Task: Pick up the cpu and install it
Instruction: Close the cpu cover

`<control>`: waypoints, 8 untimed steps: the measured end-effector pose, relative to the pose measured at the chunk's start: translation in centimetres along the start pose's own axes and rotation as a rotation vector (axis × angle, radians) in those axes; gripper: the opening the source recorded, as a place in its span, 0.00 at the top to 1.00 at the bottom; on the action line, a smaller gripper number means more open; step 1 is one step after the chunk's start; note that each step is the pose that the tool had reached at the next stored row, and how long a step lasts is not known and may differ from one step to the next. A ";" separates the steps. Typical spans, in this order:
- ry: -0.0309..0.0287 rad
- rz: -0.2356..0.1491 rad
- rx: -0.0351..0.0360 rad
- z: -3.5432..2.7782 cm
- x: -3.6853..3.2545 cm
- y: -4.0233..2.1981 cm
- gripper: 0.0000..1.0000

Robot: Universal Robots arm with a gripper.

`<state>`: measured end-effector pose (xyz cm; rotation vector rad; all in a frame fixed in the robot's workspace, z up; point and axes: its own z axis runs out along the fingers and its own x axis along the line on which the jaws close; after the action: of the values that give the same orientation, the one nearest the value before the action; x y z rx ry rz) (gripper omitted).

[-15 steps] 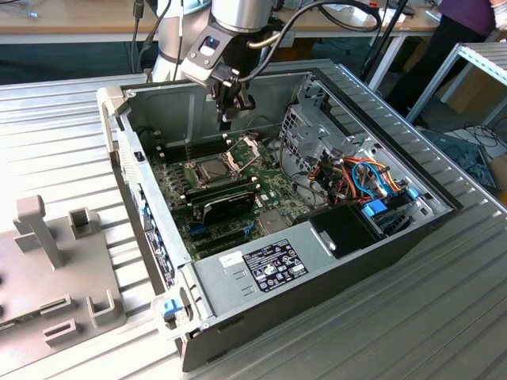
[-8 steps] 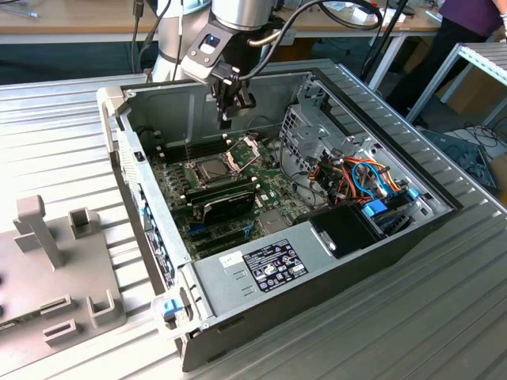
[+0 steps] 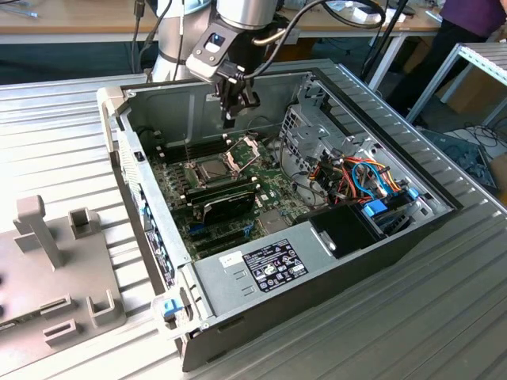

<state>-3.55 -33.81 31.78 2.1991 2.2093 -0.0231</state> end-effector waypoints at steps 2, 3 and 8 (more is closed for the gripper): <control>-0.0004 0.000 0.0012 0.60 0.01 2.09 0.89; -0.0005 0.000 0.0011 0.60 0.01 2.09 0.89; -0.0002 0.000 0.0010 0.62 0.01 2.15 0.89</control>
<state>-1.40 -33.80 31.17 2.1993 2.2098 -0.0245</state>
